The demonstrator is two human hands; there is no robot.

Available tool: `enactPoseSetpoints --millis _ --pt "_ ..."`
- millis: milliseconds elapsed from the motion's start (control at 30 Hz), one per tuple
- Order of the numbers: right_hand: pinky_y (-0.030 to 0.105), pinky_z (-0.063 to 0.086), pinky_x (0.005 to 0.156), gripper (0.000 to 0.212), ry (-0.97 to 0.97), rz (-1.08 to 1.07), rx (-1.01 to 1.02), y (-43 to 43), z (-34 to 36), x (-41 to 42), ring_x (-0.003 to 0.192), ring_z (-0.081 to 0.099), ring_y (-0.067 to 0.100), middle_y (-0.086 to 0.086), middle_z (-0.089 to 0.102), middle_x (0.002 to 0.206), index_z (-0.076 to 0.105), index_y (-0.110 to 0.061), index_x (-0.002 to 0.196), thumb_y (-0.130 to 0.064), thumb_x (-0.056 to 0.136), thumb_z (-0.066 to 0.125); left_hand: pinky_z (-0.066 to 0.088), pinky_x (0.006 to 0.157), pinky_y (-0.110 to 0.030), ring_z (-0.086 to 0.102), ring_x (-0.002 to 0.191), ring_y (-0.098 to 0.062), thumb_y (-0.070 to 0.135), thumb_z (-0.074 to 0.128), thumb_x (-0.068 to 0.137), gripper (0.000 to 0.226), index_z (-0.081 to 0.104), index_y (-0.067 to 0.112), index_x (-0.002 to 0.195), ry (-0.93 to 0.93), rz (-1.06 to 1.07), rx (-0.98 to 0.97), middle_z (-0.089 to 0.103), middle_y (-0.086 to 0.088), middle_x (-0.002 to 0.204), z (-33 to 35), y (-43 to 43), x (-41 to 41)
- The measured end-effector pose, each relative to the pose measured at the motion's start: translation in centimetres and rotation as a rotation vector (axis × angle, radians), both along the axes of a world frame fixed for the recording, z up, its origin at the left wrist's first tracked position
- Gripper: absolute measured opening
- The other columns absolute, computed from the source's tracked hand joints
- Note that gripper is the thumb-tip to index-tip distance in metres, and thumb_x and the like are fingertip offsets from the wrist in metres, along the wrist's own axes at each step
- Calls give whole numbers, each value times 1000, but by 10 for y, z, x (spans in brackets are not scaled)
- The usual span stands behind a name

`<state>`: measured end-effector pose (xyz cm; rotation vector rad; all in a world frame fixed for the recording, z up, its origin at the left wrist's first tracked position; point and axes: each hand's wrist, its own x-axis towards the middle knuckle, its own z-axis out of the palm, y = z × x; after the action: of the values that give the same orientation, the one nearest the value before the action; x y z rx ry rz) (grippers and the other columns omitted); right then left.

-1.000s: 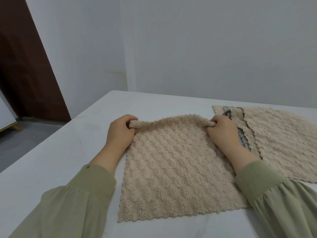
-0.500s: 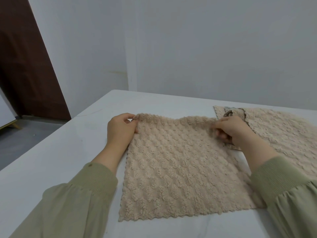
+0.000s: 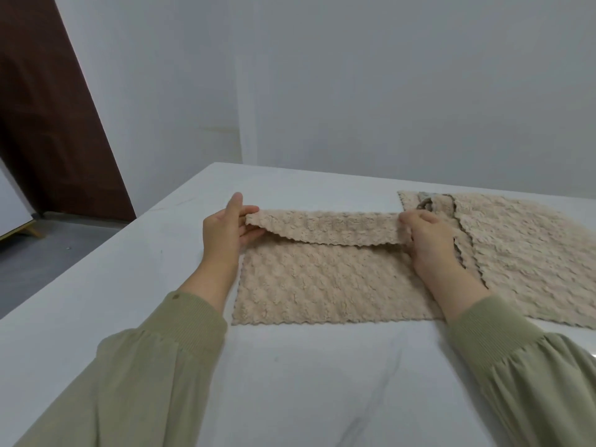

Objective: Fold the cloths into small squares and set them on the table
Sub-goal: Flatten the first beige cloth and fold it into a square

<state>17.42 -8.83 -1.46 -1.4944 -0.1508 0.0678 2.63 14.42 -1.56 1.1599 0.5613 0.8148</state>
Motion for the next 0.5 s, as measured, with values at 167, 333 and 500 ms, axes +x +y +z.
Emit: enactPoseSetpoints --millis 167,333,500 --pt "24 52 61 25 -110 -93 -89 -17 1 -26 58 54 12 4 56 75 63 -8 105 5 84 57 55 62 -22 65 65 -9 -2 59 86 16 66 10 78 64 51 131 64 -5 80 -1 -24 -24" --pt "40 59 70 23 -65 -166 -53 -45 -2 -51 63 63 19 9 59 78 63 -13 104 -2 84 63 52 53 -24 58 49 -13 0 52 86 23 69 15 88 223 66 223 62 -4 77 4 -40 -53" --pt "39 57 67 24 -142 -83 -248 -75 -9 -79 61 62 24 8 61 69 64 -12 104 -2 82 61 45 66 -28 55 66 -18 7 53 79 26 69 24 90 615 -52 584 58 0 76 2 -50 -78"
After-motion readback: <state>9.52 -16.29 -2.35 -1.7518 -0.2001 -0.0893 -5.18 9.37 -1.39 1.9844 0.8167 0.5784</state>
